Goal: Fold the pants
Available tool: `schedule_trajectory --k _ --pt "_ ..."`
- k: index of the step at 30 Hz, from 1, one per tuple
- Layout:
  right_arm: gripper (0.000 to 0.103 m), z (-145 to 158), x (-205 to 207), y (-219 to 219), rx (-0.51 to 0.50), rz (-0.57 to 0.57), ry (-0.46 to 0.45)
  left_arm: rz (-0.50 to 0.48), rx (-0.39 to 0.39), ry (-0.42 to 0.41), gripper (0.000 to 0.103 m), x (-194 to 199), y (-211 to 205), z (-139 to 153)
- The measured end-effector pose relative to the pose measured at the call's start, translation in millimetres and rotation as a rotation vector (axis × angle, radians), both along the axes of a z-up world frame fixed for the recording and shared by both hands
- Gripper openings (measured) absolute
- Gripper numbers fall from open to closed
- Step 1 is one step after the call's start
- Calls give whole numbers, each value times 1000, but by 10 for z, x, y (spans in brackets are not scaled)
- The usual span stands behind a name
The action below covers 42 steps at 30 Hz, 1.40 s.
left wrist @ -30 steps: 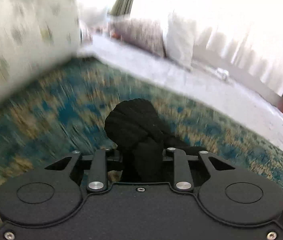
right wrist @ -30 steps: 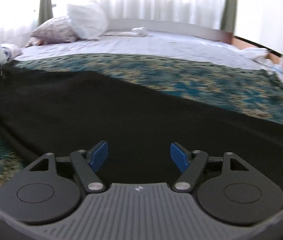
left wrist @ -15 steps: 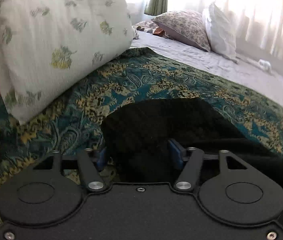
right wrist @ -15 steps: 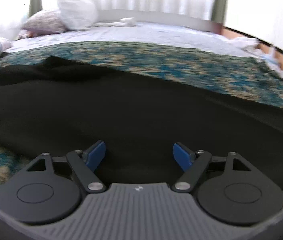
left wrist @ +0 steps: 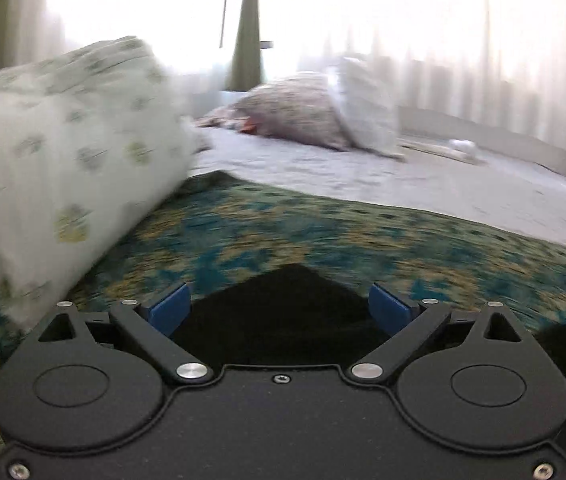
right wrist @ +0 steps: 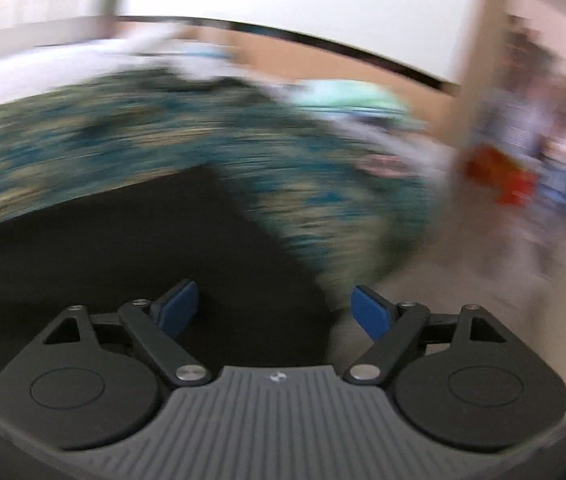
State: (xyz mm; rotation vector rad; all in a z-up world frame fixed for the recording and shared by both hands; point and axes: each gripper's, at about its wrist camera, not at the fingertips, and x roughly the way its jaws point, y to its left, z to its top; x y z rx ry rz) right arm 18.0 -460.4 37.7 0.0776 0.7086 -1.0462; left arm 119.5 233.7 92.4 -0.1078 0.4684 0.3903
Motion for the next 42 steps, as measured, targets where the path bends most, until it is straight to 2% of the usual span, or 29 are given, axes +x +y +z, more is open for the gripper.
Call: schedule_trajectory --k 3,6,8,10,12,13,15,16,18,19,22,25,26,27,28,29,30,31,32,34,39,42 --pt "87 141 -93 96 -29 39 -53 -71 41 -10 96 64 -298 47" --pt "87 217 -2 382 -28 188 -86 -209 51 -5 94 143 -611 54" --pt "87 249 112 588 -1 291 -115 -344 5 23 69 212 -817 29" --pt "87 263 270 795 49 395 -145 -481 -89 80 59 325 -1022 -44" --pt "88 241 446 1043 76 485 -145 -582 -151 137 58 461 -1259 -161" --pt "88 224 520 1152 73 528 -137 -600 -150 149 60 507 -1366 -224" --pt "88 159 645 1382 55 612 -114 -563 -73 150 81 643 -1620 -355" --pt "88 139 697 1508 49 647 -101 -521 -22 132 101 694 -1720 -398" --pt "88 74 761 1664 47 699 -81 -442 58 85 103 807 -1868 -480" --pt "88 40 782 1704 51 714 -75 -428 63 95 103 898 -1918 -516" --pt "88 -64 836 1783 77 725 -65 -431 -12 165 103 1153 -1986 -608" --pt "88 -147 821 1797 114 727 -65 -423 -30 234 103 1347 -1999 -764" --pt "88 -177 825 1799 124 725 -63 -437 -52 256 94 1400 -1989 -807" --pt "88 -212 833 1801 128 723 -61 -454 -86 261 79 1436 -1963 -870" --pt "88 -233 831 1792 128 721 -63 -437 -90 239 56 1436 -1953 -888" --pt "88 -244 838 1783 132 720 -66 -417 -85 218 25 1431 -1948 -874" --pt "89 -251 843 1776 138 719 -70 -445 -114 211 10 1463 -1954 -847" --pt "89 -259 842 1773 143 716 -72 -456 -154 211 9 1522 -1964 -812" --pt "89 -273 849 1764 147 711 -72 -444 -150 196 9 1558 -1996 -778" --pt "89 -287 848 1743 155 702 -83 -438 -105 178 8 1692 -2102 -763" --pt "91 -307 828 1720 159 675 -96 -413 -73 211 8 2037 -2250 -950" --pt "91 -270 820 1729 155 667 -90 -437 -109 221 19 2030 -2243 -829"
